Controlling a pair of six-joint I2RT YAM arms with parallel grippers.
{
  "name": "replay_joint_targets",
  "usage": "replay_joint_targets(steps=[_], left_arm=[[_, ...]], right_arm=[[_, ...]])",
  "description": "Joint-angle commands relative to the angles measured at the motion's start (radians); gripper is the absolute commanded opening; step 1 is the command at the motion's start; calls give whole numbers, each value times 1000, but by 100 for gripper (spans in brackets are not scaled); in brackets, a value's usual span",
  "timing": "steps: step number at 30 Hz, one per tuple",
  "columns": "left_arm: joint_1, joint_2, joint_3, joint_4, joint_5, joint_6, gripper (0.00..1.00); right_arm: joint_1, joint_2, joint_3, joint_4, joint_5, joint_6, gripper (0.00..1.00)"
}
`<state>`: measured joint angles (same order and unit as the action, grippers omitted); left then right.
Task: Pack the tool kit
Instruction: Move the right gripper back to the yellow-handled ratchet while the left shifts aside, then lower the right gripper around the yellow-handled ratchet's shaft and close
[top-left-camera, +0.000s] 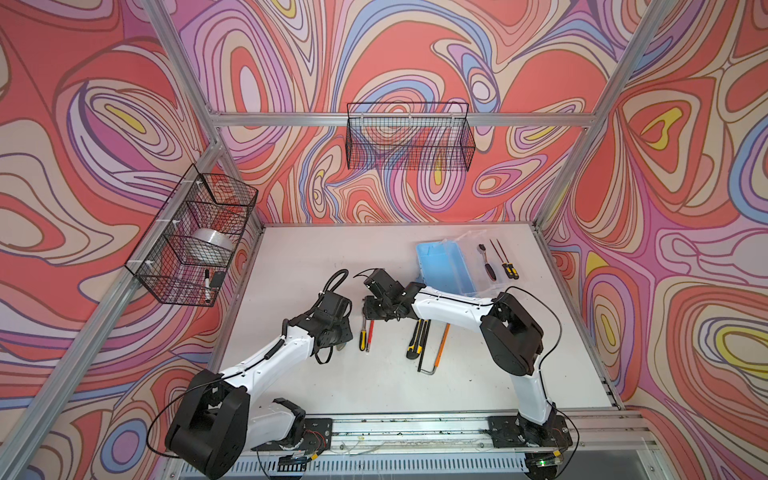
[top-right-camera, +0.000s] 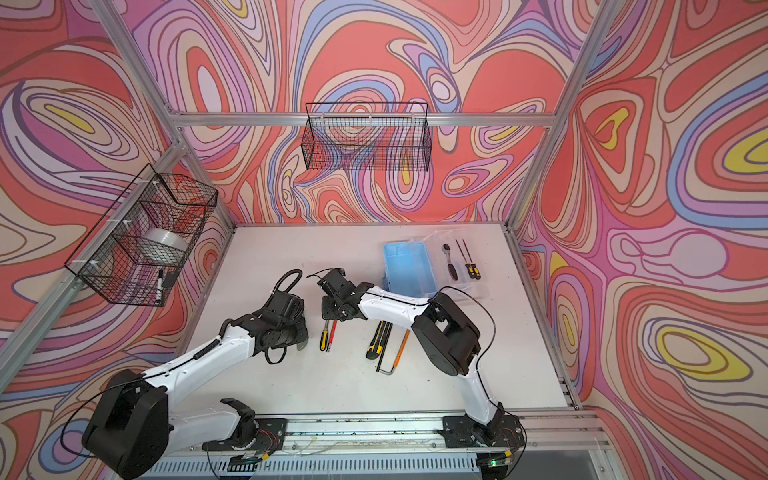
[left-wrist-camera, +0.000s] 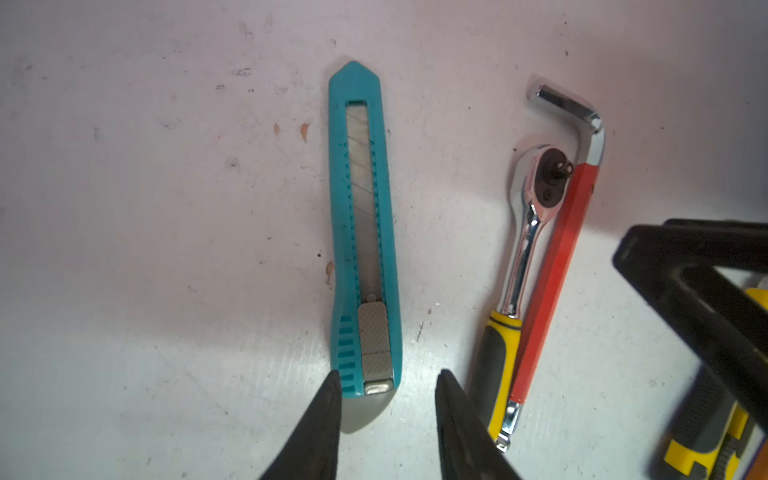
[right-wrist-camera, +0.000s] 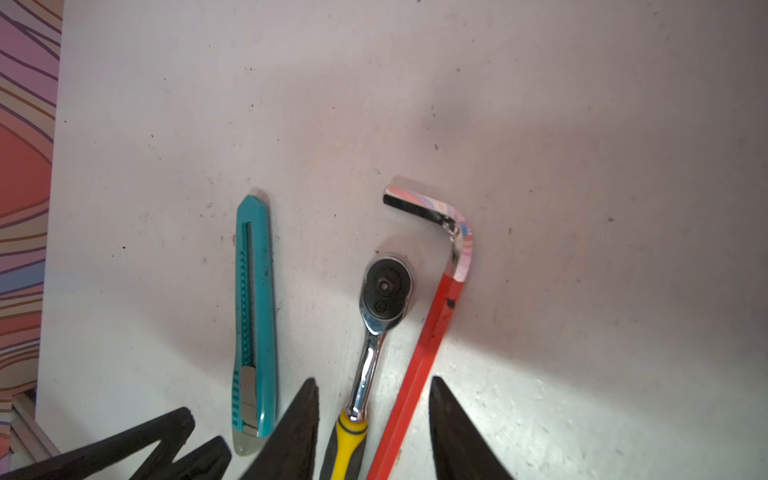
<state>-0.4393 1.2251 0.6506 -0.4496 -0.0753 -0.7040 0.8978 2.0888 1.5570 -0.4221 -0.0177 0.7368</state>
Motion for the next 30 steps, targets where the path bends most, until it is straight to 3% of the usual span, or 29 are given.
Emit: replay_joint_targets(steps=[1, 23, 30], left_arm=[[12, -36, -24, -45, -30, -20, 39], [27, -85, -52, -51, -38, -22, 43], [28, -109, -52, -72, -65, -18, 45]], right_arm=[[20, 51, 45, -49, 25, 11, 43], [52, 234, 200, -248, 96, -43, 32], [51, 246, 211, -295, 140, -74, 22]])
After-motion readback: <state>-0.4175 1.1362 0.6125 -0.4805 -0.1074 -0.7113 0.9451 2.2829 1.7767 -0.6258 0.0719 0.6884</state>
